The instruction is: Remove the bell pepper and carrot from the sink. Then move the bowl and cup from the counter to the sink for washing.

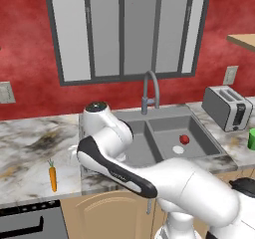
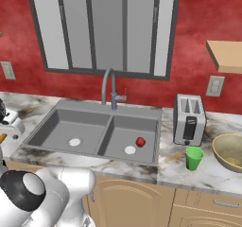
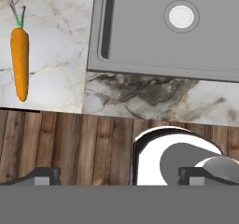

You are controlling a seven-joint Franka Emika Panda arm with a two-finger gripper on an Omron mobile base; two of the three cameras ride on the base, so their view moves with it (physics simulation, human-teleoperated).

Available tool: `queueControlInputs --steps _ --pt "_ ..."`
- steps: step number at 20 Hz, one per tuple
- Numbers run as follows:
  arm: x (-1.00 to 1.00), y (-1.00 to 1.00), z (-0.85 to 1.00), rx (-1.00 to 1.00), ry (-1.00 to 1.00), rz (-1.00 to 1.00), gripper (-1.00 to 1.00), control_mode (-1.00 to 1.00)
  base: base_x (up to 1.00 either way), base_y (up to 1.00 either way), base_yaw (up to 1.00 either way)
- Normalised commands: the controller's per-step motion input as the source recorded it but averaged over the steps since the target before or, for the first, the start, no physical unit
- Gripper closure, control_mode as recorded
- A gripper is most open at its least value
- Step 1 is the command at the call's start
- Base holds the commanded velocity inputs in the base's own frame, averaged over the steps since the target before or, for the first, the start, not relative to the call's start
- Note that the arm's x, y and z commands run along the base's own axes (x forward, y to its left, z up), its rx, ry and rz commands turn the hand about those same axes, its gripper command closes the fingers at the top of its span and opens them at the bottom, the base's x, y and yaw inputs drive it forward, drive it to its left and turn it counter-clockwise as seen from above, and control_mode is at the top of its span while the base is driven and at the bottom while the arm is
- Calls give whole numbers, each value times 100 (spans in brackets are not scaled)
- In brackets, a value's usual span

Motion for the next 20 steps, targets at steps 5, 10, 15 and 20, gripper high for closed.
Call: queueControlInputs --steps 5,10,15,20 --pt "-2 -48 12 4 0 0 -100 -100 0 0 0" --pt "0 -48 14 2 0 0 -100 -100 0 0 0" --pt "0 -47 8 0 0 0 -100 -100 0 0 0" --pt "0 -47 1 0 0 0 -100 -100 0 0 0"
